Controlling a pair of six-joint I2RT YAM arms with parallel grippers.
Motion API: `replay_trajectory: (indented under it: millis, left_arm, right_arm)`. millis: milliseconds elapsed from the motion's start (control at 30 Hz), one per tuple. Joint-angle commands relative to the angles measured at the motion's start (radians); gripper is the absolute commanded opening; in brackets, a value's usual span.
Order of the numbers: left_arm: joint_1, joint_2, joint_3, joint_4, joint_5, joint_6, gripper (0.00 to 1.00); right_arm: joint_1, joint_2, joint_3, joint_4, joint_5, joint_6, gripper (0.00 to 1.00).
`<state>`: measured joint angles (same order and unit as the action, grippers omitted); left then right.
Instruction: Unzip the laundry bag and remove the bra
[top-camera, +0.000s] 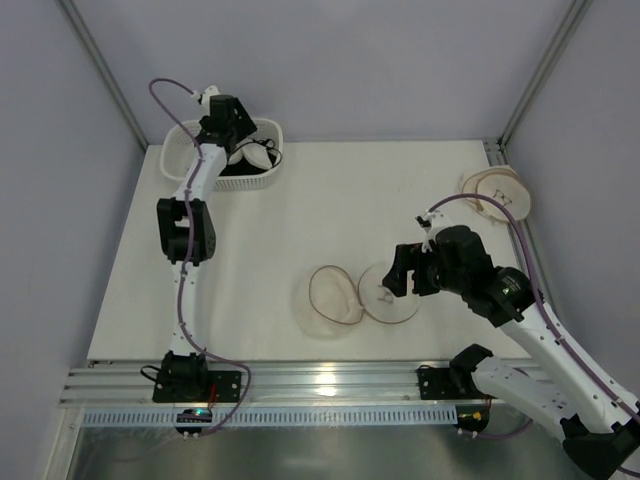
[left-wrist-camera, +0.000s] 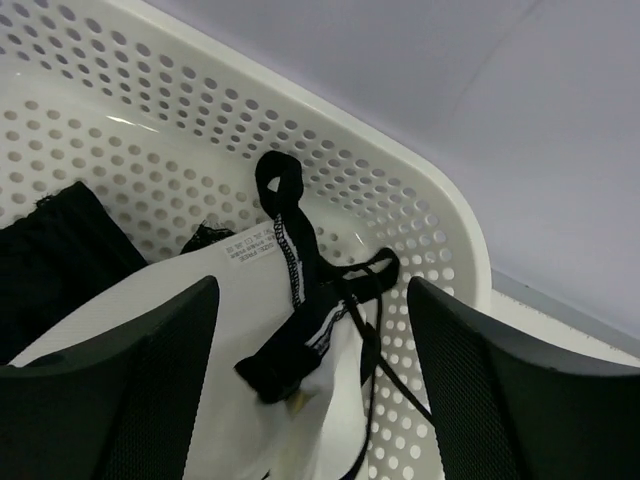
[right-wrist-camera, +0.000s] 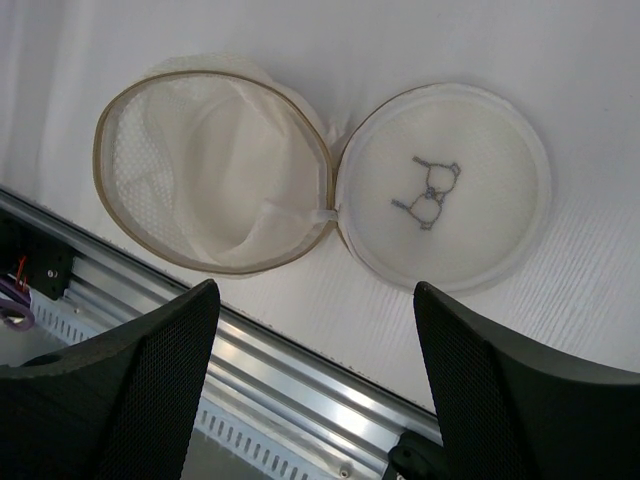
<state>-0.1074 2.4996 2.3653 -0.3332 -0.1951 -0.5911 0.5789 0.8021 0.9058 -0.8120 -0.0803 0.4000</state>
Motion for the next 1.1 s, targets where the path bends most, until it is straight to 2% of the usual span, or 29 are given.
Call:
replay_trajectory:
  millis: [0, 100, 167, 200, 233, 267, 300, 433, 467, 533, 600, 700, 767, 933, 1000, 1067]
  left_arm:
    - [0.015, -0.042, 0.019, -0.007, -0.061, -0.022, 0.78]
    - [0.014, -0.134, -0.09, 0.051, -0.069, -0.03, 0.81]
    - [0.006, -0.264, -0.236, 0.104, -0.057, -0.032, 0.83]
    - [0.002, -0.309, -0.283, 0.114, -0.047, -0.029, 0.92]
    - [-0.005, -0.394, -0.355, 0.108, -0.024, -0.024, 0.93]
    - [-0.024, -0.434, -0.388, 0.079, -0.009, -0.015, 0.93]
    - [-0.04, -0.473, -0.423, 0.062, 0.009, -0.003, 0.99]
    - [-0.132, -0.668, -0.641, 0.022, 0.086, 0.03, 0.99]
    - [-0.152, -0.758, -0.767, 0.037, 0.101, 0.028, 0.99]
    - [-0.214, -0.853, -0.901, 0.109, 0.114, 0.01, 0.99]
    - [-0.253, -0.985, -1.071, 0.146, 0.15, -0.03, 0.99]
    - [-0.33, -1.117, -1.226, 0.181, 0.172, -0.067, 0.99]
    - [-0.4, -1.192, -1.276, 0.169, 0.171, -0.065, 0.99]
    - [-0.511, -1.304, -1.393, 0.134, 0.178, -0.084, 0.99]
    - [-0.544, -1.355, -1.435, 0.118, 0.186, -0.093, 0.99]
    - [-0.554, -1.392, -1.466, 0.111, 0.181, -0.099, 0.99]
  right_arm:
    - [0.001, -0.024, -0.01, 0.023, 0.007, 0.02, 0.82]
    - [0.001, -0.026, -0.015, 0.027, 0.011, 0.017, 0.82]
    - [0.001, -0.024, -0.016, 0.024, 0.046, 0.023, 0.82]
    - [0.001, -0.026, -0.016, 0.025, 0.066, 0.026, 0.82]
    - [0.001, -0.026, -0.016, 0.02, 0.098, 0.037, 0.82]
    - [0.001, -0.026, -0.015, 0.013, 0.205, 0.054, 0.82]
    - [-0.001, -0.026, -0.015, 0.001, 0.252, 0.103, 0.82]
    - [0.001, -0.029, -0.062, -0.006, 0.372, 0.201, 0.83]
    - [0.001, -0.024, -0.076, -0.003, 0.381, 0.22, 0.87]
    - [-0.001, -0.014, -0.116, -0.01, 0.408, 0.272, 0.87]
    - [-0.002, 0.002, -0.149, -0.006, 0.424, 0.302, 0.91]
    - [-0.01, 0.02, -0.25, 0.04, 0.424, 0.367, 0.93]
    - [-0.014, 0.028, -0.286, 0.077, 0.43, 0.421, 0.93]
    - [-0.033, 0.031, -0.366, 0.112, 0.467, 0.519, 0.84]
    - [-0.042, 0.042, -0.386, 0.135, 0.473, 0.542, 0.72]
    - [-0.047, 0.075, -0.398, 0.171, 0.458, 0.543, 0.66]
